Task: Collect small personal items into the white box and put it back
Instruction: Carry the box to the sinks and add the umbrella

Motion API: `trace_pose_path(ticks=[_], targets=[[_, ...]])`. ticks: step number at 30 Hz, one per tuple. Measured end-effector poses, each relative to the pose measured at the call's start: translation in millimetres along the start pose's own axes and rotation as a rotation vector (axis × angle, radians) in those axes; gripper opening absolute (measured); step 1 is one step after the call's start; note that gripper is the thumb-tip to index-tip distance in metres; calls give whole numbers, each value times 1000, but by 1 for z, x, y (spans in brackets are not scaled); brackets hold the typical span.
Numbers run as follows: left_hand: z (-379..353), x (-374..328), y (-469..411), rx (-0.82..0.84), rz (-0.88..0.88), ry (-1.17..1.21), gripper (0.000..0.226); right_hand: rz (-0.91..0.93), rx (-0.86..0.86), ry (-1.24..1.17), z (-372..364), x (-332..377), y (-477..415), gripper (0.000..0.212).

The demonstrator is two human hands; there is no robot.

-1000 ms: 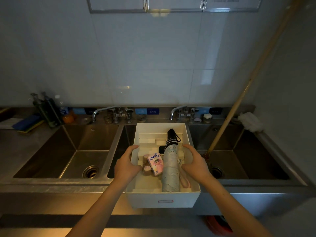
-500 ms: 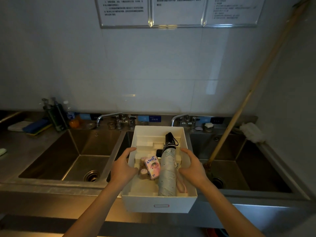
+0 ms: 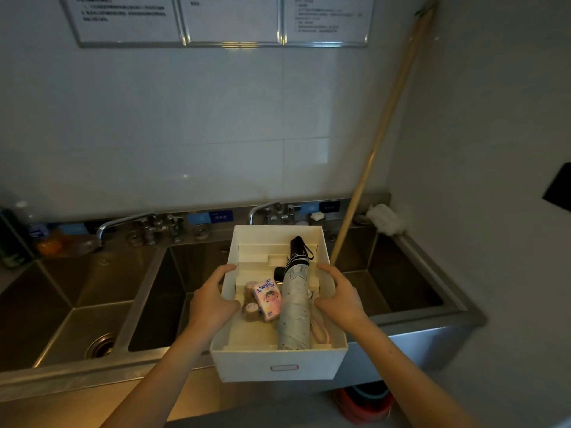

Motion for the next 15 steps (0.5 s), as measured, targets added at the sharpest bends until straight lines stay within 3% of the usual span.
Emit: trace_pose_path(ticks=[7, 15], targets=[[-10, 2, 8, -9, -4, 21, 72, 18, 12, -16, 6, -7, 0, 67], [58, 48, 37, -177, 144, -3, 72, 124, 210, -52, -66, 23, -5, 68]])
Point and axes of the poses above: each hand's wrist, its own y-axis away from the middle knuckle, its own z-axis out of the back of the hand, x = y × z, the point moved 8 cm from there along -y, towards the middle knuckle, and after that the axes turned 5 degrees about -x, right-handed, at the moved point
